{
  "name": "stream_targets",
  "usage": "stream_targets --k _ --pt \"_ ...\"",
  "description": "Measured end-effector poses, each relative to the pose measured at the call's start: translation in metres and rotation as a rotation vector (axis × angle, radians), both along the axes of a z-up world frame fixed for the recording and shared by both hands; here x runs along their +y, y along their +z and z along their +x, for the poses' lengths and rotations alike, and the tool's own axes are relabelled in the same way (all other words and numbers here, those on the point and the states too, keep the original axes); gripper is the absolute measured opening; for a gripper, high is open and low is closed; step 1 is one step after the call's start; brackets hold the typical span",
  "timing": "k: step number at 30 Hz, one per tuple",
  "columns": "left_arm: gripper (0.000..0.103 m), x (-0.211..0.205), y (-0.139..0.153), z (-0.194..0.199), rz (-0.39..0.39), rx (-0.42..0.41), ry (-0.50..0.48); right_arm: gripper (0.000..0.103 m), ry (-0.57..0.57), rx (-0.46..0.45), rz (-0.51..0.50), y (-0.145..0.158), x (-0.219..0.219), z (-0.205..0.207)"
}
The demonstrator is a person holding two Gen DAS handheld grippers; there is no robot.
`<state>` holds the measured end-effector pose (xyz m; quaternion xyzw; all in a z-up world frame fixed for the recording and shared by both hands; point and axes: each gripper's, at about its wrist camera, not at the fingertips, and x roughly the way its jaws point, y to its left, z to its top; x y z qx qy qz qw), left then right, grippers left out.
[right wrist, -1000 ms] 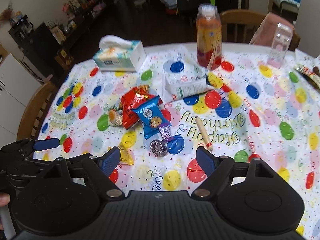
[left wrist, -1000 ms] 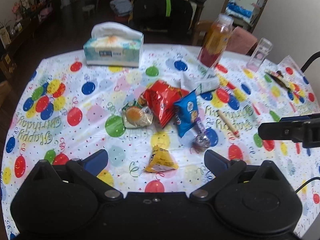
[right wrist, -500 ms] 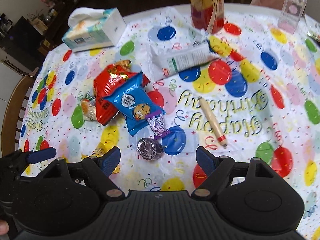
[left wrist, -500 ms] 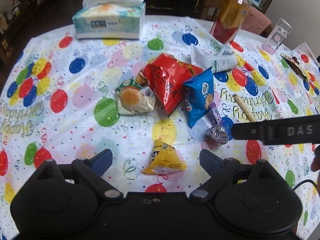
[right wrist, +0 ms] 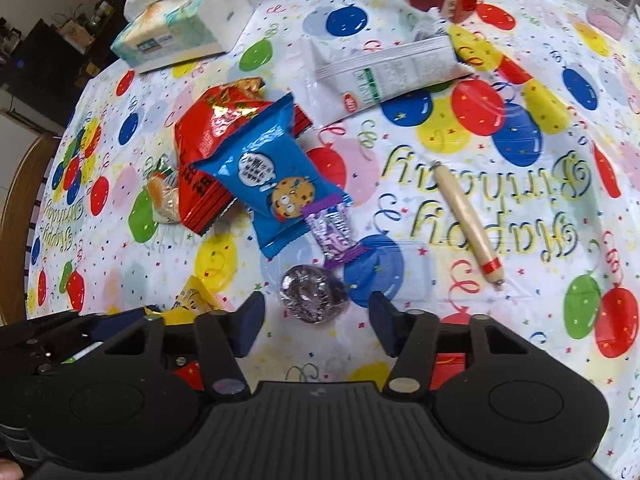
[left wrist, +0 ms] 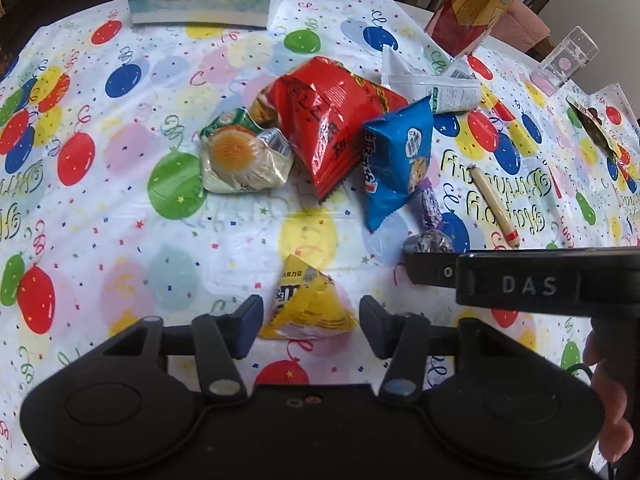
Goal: Organize snacks
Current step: 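Grasp the yellow packet with the left tool while the right tool grasps the silver candy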
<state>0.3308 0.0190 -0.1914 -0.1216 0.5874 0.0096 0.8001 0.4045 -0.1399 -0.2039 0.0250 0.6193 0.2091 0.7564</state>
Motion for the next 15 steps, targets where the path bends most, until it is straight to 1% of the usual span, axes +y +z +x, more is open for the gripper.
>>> stream_targets --k 1,3,4,7,9,13,15 --pt "0.045 -0.0007 -0.0008 0.0 -0.001 0.001 -0.003 0.049 0.003 0.003 0.003 -0.0008 0.0009 -0.0004" --pt "0.036 -0.0013 -0.0022 0.0003 -0.005 0.003 -0.005 0.046 0.006 0.004 0.009 -0.0018 0.0025 -0.0016" --pt "0.036 -0.0012 -0.0028 0.0002 -0.006 0.003 -0.004 0.04 0.009 0.004 0.011 -0.0021 0.0033 -0.0023" --pt "0.034 -0.0009 -0.0028 0.0002 0.0 -0.001 -0.005 0.033 0.01 -0.004 0.004 -0.0026 0.005 -0.0034" --pt "0.031 -0.0008 -0.0022 -0.0004 0.002 -0.004 -0.005 0.033 0.006 -0.005 0.009 -0.0024 0.0037 -0.0039" --pt "0.03 0.0011 0.0004 -0.0029 -0.007 -0.01 0.003 0.031 -0.005 -0.008 0.012 0.0006 -0.0001 -0.0067" --pt "0.029 0.0025 0.0032 -0.0046 -0.013 -0.014 0.006 0.028 -0.007 -0.006 0.02 0.0039 -0.0028 -0.0088"
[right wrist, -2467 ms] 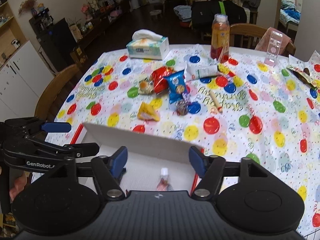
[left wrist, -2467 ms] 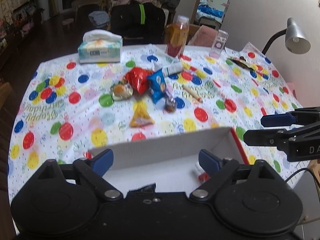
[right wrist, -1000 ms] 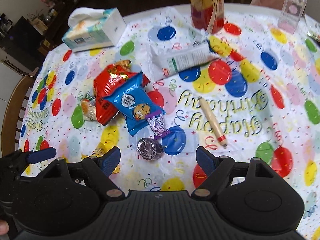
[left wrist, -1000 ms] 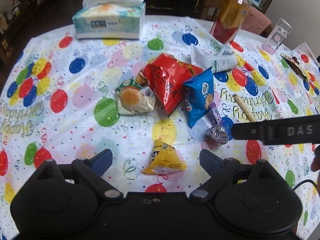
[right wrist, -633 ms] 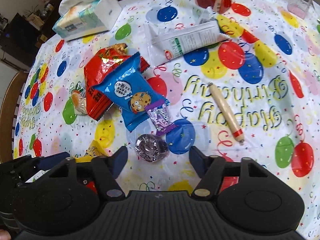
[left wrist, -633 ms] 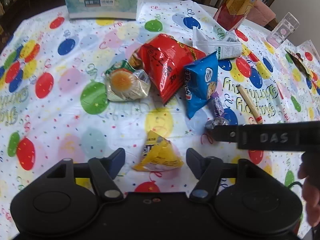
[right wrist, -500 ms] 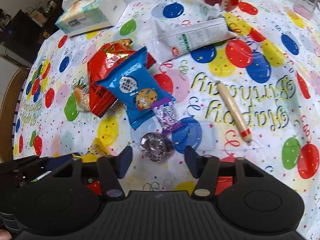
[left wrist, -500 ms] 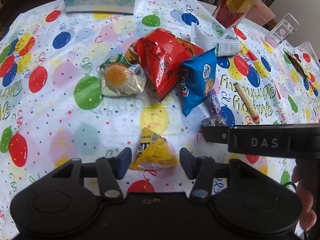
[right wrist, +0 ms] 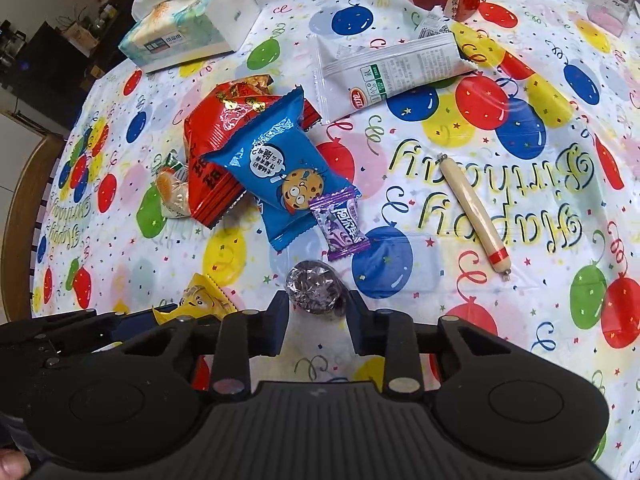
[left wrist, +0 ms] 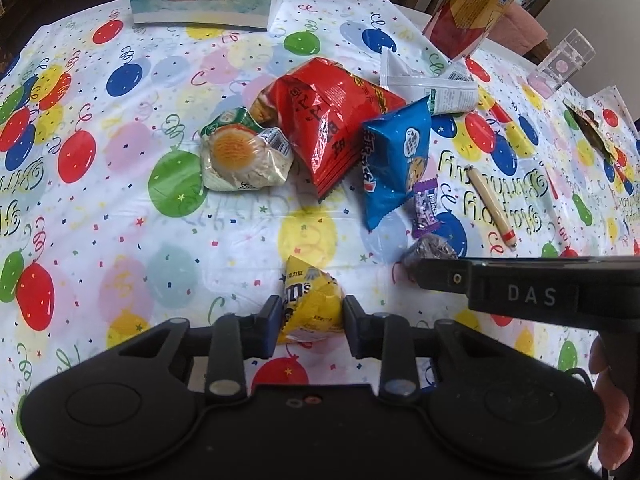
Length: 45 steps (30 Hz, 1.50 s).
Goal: Organize snacks
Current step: 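Grasp the yellow packet with the left tool while the right tool grasps the silver candy, then lift the yellow packet and dark candy and carry both over the white box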
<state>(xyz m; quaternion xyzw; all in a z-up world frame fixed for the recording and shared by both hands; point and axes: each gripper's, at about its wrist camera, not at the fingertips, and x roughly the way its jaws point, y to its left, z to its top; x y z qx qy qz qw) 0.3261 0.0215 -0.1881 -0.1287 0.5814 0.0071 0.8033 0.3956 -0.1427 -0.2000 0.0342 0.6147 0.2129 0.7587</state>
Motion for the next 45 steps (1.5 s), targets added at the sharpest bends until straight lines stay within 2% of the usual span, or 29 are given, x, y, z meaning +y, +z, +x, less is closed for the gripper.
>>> stream_targets --k 3,5,12,18,21,23,25,32,33,38,40,45 --pt "0.029 0.003 0.007 -0.004 -0.009 -0.012 0.007 0.026 -0.001 -0.003 0.013 0.008 -0.005 -0.005" --pt "0.029 0.004 0.012 -0.006 -0.015 -0.022 0.009 0.017 -0.002 -0.012 0.022 0.014 -0.008 -0.008" --pt "0.029 0.008 0.03 -0.019 -0.019 -0.054 0.009 0.017 0.004 -0.064 0.012 0.033 -0.014 -0.019" --pt "0.029 0.014 0.035 -0.029 -0.016 -0.065 0.011 0.019 -0.027 -0.06 0.004 0.028 -0.019 -0.013" --pt "0.029 0.016 0.034 -0.032 -0.022 -0.061 0.013 0.034 -0.02 -0.067 -0.012 0.023 -0.016 -0.011" --pt "0.029 0.016 0.034 -0.033 -0.026 -0.059 0.013 0.063 -0.011 -0.08 -0.017 0.021 -0.013 -0.009" --pt "0.029 0.017 0.034 -0.032 -0.027 -0.058 0.013 0.067 -0.002 -0.094 -0.028 0.018 -0.009 -0.007" --pt "0.029 0.018 0.031 -0.028 -0.032 -0.054 0.019 0.067 0.018 -0.057 -0.074 -0.002 0.001 0.002" --pt "0.029 0.018 0.03 -0.028 -0.032 -0.053 0.019 0.065 0.017 -0.055 -0.075 -0.004 0.001 0.003" --pt "0.029 0.017 0.029 -0.025 -0.036 -0.05 0.018 0.039 0.03 -0.041 -0.081 -0.008 0.004 0.004" --pt "0.029 0.017 0.029 -0.025 -0.036 -0.051 0.015 0.034 0.033 -0.047 -0.085 -0.009 0.005 0.004" --pt "0.029 0.015 0.032 -0.027 -0.033 -0.057 0.013 0.033 0.018 -0.055 -0.085 -0.005 0.001 0.001"
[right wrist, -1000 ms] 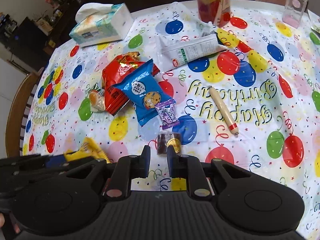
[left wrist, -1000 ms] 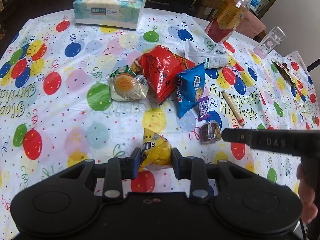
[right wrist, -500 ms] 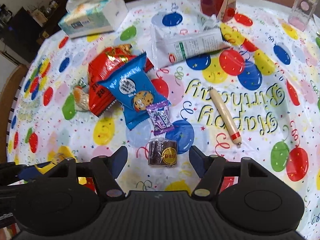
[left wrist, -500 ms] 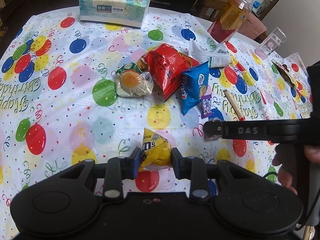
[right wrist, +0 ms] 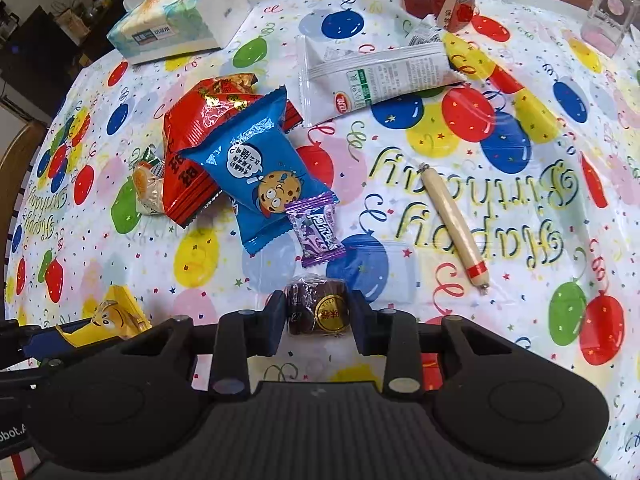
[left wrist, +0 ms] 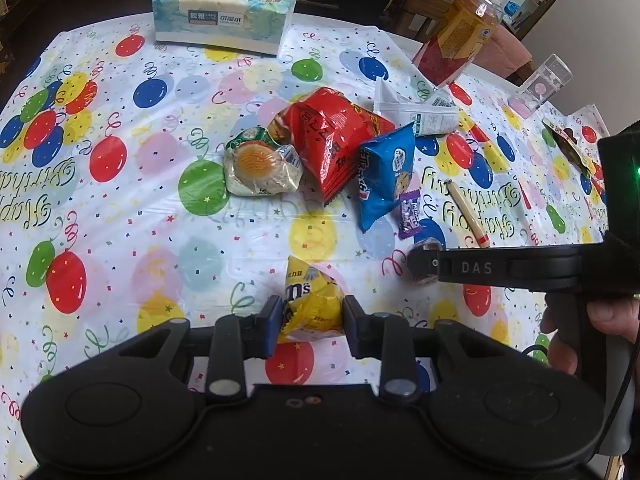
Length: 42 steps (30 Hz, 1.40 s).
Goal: Organize snacks
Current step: 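Lift the yellow packet and dark candy and carry both over the white box, then lower both held snacks into the white box and open both tools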
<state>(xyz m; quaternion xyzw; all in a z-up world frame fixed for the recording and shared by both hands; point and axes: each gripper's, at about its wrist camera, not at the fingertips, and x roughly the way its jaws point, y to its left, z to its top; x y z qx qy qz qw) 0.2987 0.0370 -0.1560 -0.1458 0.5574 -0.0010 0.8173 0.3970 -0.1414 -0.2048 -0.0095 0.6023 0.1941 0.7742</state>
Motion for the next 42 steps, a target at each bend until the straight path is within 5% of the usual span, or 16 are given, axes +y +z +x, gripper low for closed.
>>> stream_targets --k 24,42 --pt "0.029 -0.006 0.083 -0.069 -0.016 -0.136 -0.073 0.033 0.016 -0.125 0.112 0.125 -0.041 -0.104" --pt "0.029 -0.013 0.08 -0.14 -0.012 -0.12 -0.135 0.033 0.095 -0.126 0.106 0.133 -0.031 -0.195"
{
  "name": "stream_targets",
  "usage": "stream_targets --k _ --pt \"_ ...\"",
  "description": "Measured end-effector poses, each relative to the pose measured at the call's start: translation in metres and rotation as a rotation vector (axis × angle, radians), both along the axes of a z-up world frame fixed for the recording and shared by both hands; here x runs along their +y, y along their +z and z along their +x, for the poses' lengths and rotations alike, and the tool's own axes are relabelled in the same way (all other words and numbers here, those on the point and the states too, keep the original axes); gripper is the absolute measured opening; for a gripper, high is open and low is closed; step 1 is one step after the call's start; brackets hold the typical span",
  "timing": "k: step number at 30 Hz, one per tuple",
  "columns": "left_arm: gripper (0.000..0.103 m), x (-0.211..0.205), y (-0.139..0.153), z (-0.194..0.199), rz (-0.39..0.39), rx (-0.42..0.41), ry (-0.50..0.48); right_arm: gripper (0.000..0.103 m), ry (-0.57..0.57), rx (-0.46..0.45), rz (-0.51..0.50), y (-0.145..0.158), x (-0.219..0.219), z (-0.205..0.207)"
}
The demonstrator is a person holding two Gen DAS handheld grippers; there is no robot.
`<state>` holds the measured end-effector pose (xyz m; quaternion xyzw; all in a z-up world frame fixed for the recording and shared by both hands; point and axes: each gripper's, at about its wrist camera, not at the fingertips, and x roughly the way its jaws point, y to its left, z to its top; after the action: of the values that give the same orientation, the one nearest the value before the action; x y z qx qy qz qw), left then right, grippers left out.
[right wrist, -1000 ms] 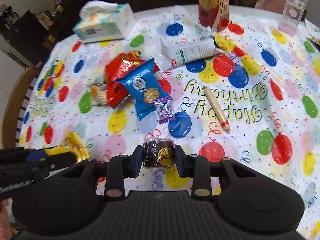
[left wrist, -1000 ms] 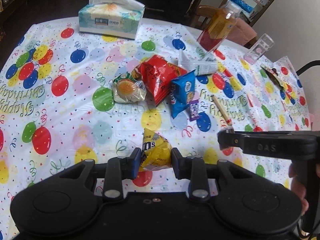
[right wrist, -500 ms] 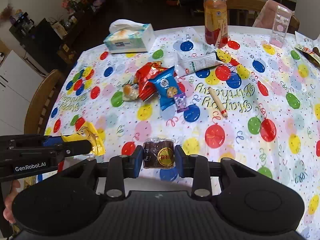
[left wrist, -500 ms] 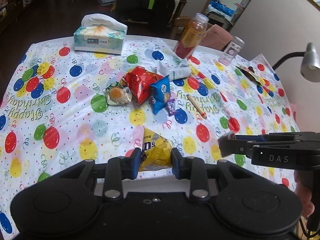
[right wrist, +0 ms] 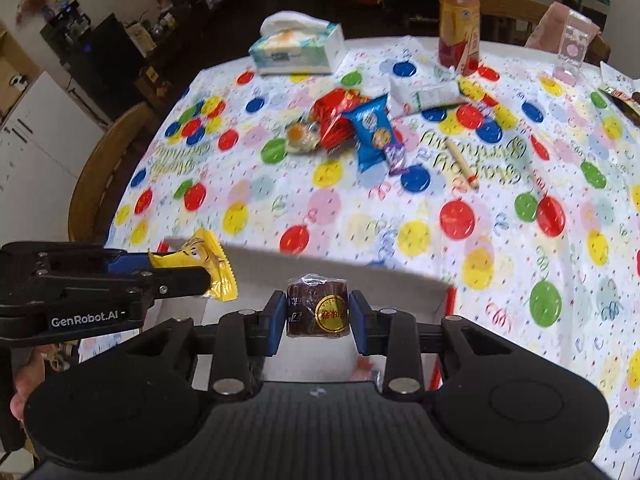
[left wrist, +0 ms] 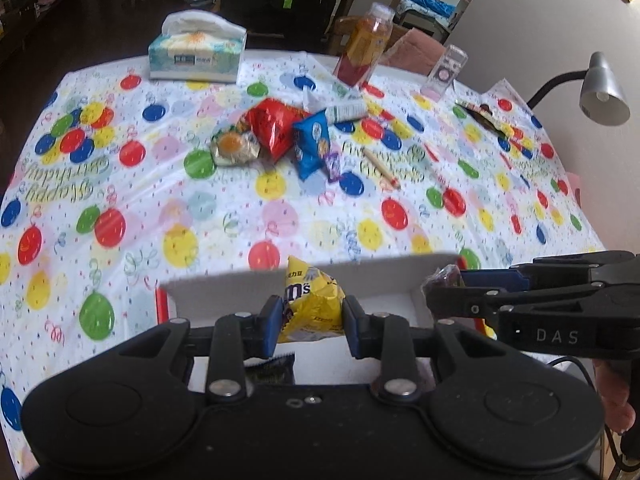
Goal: Organize snacks
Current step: 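Lower both held snacks into the white box and open both tools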
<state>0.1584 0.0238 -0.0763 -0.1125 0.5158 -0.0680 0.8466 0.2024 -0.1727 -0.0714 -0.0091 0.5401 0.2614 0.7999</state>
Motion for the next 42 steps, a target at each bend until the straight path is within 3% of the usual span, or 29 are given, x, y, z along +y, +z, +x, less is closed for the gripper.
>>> stream_targets --k 12,20,32,37,39,42 --pt "0.029 -0.003 -0.054 -0.017 0.039 0.087 0.007 0.033 0.044 0.065 -0.075 -0.059 0.02 -0.028" --pt "0.029 -0.01 -0.077 -0.02 0.061 0.131 0.002 0.033 0.046 0.087 -0.112 -0.081 0.025 -0.03" --pt "0.033 -0.015 -0.085 -0.019 0.075 0.146 -0.007 0.033 0.061 0.095 -0.123 -0.088 0.025 -0.033" --pt "0.041 -0.013 -0.08 -0.019 0.071 0.133 -0.003 0.038 0.072 0.073 -0.093 -0.076 0.022 -0.036" --pt "0.054 -0.013 -0.076 -0.02 0.07 0.118 -0.001 0.04 0.073 0.064 -0.083 -0.07 0.021 -0.037" --pt "0.056 -0.012 -0.068 -0.022 0.07 0.097 -0.005 0.044 0.07 0.049 -0.066 -0.061 0.016 -0.037"
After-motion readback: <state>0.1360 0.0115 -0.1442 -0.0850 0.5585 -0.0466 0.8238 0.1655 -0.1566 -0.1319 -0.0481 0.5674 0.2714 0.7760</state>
